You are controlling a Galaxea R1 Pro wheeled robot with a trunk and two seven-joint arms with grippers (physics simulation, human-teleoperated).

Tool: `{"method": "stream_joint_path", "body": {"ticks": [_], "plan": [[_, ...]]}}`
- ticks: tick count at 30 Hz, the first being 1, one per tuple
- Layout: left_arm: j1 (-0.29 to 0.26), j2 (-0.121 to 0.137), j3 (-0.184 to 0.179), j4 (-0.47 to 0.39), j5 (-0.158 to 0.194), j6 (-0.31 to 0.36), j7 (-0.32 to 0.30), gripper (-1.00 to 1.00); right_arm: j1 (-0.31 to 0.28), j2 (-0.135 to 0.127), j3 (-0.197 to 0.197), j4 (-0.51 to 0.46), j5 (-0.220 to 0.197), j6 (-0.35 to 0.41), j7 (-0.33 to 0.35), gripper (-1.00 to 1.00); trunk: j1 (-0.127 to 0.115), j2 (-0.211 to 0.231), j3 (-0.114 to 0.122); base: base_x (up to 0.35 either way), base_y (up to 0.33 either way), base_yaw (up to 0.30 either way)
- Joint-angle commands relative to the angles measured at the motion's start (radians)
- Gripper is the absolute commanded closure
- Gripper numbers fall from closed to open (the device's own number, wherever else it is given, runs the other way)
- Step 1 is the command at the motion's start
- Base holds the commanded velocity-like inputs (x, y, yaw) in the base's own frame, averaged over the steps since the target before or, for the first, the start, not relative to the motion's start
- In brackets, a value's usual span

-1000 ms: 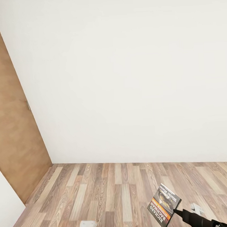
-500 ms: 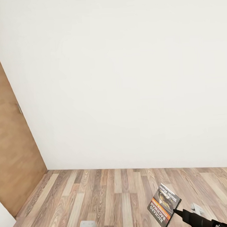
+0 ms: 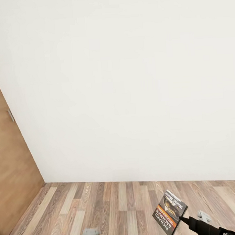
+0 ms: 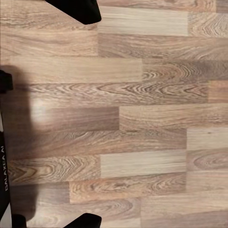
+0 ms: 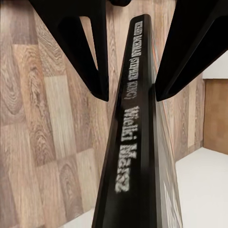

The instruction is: In the bedroom, move the book from the bed onto either nightstand, and place the two sandals side by side next to the bed.

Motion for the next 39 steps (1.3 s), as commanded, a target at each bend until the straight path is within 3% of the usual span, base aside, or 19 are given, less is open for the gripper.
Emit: {"method": "stream_joint_path", "body": {"ticks": [1,24,39], "plan": [[-0.001,0.0,0.009,0.001,-0.01,-0.003,-0.001,-1.0,-0.002,0.0,0.001,0.002,-0.012,0.007,0.006,1.0,0.001,-0.001,-0.001,0.33,0.0,0.0],[-0.001,0.0,0.009,0.001,-0.01,-0.004,-0.001,-1.0,-0.001,-0.001,0.001,0.002,-0.012,0.007,0.006,1.0,0.001,-0.001,-0.001,0.32,0.0,-0.029],[-0.001,0.0,0.009,0.001,-0.01,-0.004,-0.001,-1.0,-0.001,-0.001,0.001,0.002,-0.012,0.007,0.006,1.0,0.001,-0.001,-0.001,0.036,0.0,-0.173]]}}
